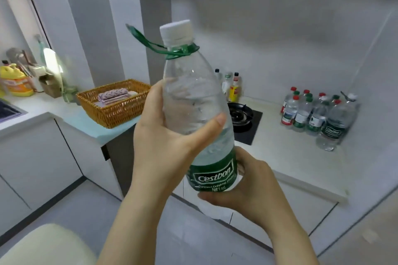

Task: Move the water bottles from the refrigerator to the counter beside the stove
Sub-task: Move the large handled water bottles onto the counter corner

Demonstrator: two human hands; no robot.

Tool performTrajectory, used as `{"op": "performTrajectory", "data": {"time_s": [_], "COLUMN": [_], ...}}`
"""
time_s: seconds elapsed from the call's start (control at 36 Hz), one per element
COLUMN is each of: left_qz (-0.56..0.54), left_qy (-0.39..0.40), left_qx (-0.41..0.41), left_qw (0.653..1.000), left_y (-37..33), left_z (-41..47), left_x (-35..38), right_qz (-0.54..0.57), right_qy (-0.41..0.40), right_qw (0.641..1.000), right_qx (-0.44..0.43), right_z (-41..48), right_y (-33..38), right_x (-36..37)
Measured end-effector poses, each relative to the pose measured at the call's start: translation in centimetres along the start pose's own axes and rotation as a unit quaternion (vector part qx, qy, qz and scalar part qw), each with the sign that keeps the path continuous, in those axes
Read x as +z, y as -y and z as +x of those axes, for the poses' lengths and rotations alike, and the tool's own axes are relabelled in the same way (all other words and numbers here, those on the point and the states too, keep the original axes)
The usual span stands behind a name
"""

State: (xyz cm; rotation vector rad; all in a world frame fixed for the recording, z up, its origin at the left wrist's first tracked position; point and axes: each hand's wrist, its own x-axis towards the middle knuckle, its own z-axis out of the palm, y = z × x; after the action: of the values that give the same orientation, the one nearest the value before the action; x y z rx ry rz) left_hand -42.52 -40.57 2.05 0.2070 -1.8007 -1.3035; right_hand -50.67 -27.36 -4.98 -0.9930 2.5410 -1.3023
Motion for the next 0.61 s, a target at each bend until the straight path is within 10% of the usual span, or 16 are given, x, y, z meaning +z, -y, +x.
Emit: {"op": "performTrajectory", "data": {"time_s": [0.61], "left_qz": [-0.032], "left_qy": [0.113], "left_qx": [-0.003], "left_qw": [0.993], "left_y": [4.6], "left_z": [6.7], "left_x": [18.2], "right_qz": [0.006], "right_qy": [-0.052], "right_qw": [0.989], "right_qx": [0.137], "right_z": [7.0], "right_y": [-12.2], "right_x": [-10.3]}}
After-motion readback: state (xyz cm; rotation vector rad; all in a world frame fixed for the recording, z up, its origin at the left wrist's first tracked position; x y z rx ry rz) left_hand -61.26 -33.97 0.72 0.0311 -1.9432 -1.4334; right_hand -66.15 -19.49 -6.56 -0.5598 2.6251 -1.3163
